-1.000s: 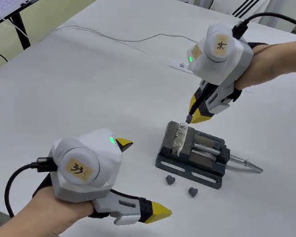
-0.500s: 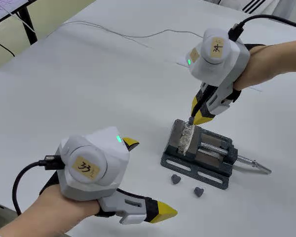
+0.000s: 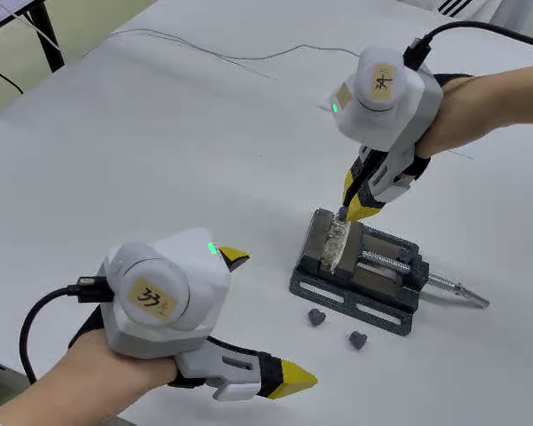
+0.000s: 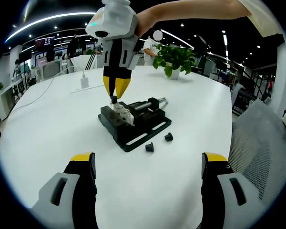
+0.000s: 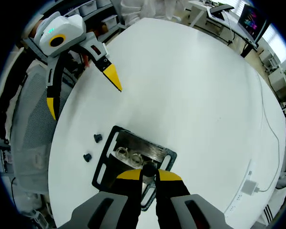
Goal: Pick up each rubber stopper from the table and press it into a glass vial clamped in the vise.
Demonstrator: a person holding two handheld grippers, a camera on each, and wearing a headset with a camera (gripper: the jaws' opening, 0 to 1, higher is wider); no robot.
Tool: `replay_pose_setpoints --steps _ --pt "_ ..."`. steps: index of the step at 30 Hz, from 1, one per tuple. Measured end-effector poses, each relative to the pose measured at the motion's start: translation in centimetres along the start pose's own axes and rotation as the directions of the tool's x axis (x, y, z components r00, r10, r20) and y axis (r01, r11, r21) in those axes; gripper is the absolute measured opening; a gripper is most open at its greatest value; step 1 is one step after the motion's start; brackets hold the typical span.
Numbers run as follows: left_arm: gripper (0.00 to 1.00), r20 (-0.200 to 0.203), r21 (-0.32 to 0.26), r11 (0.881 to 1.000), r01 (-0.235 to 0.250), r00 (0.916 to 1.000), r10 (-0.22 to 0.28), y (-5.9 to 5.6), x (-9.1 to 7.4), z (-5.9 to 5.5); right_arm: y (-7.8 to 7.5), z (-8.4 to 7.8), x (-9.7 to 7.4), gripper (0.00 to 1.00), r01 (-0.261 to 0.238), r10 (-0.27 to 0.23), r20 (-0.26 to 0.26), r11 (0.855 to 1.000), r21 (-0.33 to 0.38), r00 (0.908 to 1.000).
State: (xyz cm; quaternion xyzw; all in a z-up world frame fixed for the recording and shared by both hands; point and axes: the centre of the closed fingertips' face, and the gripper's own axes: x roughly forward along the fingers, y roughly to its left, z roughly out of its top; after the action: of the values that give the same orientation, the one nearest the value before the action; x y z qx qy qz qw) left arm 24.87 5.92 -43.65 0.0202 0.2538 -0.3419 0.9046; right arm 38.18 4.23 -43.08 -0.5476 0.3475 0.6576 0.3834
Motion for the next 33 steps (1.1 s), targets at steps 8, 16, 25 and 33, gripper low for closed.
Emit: replay_pose_setpoints --steps 8,16,25,33 --pt "0.91 0.005 -0.001 1.0 0.007 1.0 -0.007 -0.1 0.2 0.2 0.2 0.0 0.0 0.05 0.002 -0.003 0.003 0.992 0.126 1.0" --pt "0.91 0.004 -0.004 1.0 0.006 1.0 -0.006 -0.1 0.2 0.0 0.1 0.1 0.1 0.05 -0.023 0.024 -0.003 0.974 0.226 0.9997" --pt "0.91 0.005 -0.006 1.0 0.005 1.0 -0.005 -0.2 0.3 0.1 0.5 0.3 0.1 0.05 -0.037 0.04 -0.008 0.962 0.271 0.9992" --pt "0.91 0.006 -0.006 1.0 -0.001 1.0 0.001 0.0 0.1 0.1 1.1 0.4 0.0 0.07 -0.028 0.03 -0.008 0.977 0.211 0.9995"
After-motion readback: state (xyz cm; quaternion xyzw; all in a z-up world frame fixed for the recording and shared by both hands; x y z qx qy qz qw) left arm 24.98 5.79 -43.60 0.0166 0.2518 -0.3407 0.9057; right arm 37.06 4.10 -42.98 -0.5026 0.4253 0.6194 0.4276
